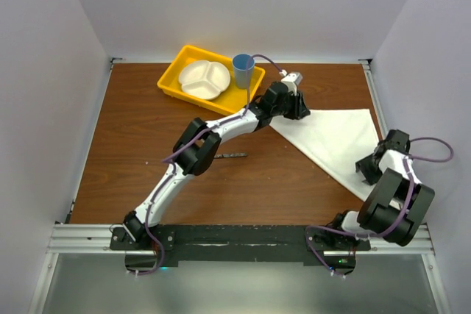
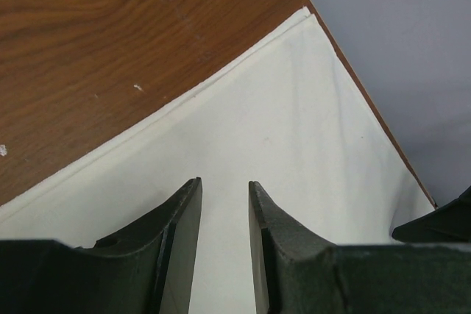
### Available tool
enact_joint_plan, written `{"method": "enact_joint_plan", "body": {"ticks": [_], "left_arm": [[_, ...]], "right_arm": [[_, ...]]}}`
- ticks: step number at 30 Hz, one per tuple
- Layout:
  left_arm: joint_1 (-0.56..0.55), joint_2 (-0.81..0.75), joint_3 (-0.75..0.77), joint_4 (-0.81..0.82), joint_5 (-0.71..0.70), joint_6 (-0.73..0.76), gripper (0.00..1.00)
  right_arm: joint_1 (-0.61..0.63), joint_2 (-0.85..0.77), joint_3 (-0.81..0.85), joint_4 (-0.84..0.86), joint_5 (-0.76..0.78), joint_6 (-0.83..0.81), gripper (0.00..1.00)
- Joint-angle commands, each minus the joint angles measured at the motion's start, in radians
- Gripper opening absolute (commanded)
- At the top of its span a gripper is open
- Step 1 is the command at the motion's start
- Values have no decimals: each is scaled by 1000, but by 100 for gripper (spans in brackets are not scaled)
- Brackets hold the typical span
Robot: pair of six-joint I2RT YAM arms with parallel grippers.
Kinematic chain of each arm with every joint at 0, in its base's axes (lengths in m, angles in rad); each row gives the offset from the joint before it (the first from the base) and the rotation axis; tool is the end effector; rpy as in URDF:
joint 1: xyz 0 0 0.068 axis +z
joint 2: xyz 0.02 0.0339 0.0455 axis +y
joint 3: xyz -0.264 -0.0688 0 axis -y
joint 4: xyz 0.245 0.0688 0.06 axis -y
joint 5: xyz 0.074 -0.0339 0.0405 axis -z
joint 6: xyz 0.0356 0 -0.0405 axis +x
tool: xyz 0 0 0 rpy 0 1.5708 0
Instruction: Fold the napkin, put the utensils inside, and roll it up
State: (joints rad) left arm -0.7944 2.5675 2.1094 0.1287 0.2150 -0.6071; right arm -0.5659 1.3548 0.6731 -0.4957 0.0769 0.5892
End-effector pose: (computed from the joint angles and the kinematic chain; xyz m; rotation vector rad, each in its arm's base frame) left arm 0.4086 -0.4269 0.1671 0.3508 2.0358 -1.1194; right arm 0.1956 -0.1275 0.1624 1.5167 2.2889 -0.0992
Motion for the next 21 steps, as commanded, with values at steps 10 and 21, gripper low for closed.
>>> {"method": "enact_joint_plan", "body": {"ticks": [10,21], "left_arm": [[17,-87,-15,-233,-100,121,30],[83,-53,-94,-238,-118,122,15]], "right_arm": [[422,217,393,89,113,-92,49],[491,532,692,57,222,-72,26]]}}
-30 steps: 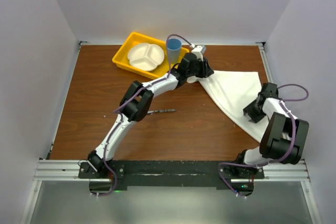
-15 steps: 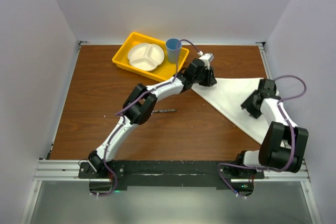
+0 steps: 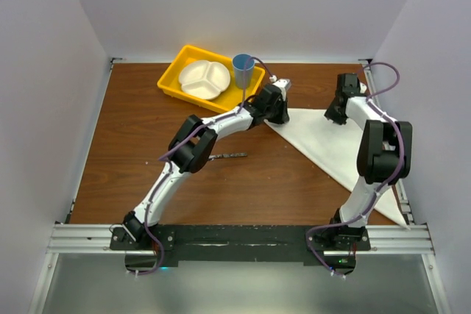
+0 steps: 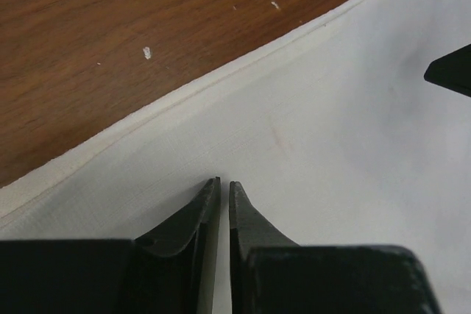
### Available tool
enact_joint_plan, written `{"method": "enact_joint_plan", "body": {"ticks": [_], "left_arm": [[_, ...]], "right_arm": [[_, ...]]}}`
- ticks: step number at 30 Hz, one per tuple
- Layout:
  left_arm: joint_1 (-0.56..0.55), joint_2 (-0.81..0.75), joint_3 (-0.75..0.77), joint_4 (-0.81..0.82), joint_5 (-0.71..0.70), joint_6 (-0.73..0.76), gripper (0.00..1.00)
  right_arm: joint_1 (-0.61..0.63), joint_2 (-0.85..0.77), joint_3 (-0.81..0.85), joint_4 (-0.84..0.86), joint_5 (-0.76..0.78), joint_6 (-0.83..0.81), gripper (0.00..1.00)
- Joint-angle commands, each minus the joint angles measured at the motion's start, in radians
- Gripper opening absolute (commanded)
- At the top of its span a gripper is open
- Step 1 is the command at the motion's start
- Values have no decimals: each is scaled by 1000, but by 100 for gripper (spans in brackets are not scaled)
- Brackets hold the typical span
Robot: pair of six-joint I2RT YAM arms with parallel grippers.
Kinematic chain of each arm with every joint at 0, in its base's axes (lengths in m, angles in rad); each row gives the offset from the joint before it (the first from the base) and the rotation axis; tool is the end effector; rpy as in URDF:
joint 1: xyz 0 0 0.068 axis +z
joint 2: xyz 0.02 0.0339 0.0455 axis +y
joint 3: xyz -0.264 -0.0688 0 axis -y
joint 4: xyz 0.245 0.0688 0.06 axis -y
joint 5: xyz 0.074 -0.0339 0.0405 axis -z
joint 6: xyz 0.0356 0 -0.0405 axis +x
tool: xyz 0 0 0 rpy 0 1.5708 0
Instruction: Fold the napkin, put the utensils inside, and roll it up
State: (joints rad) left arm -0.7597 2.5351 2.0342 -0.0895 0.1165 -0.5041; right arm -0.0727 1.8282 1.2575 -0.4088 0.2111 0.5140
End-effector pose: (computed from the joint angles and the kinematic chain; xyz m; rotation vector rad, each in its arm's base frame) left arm 0.4115 -0.3966 0.1381 0.3614 2.2549 -0.8269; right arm 0.3849 -0.0355 0.1966 0.8063 2.3881 -0.0925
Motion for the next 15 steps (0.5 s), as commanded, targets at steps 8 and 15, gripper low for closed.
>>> {"method": "enact_joint_plan", "body": {"ticks": [8,15], "left_arm": [[82,59,64,69,74,32,17],[83,64,127,131,117,64,23]], "right_arm": [[-32,186,146,-22,139,63,25],[-113,220,169,-45,142,50,26]]}}
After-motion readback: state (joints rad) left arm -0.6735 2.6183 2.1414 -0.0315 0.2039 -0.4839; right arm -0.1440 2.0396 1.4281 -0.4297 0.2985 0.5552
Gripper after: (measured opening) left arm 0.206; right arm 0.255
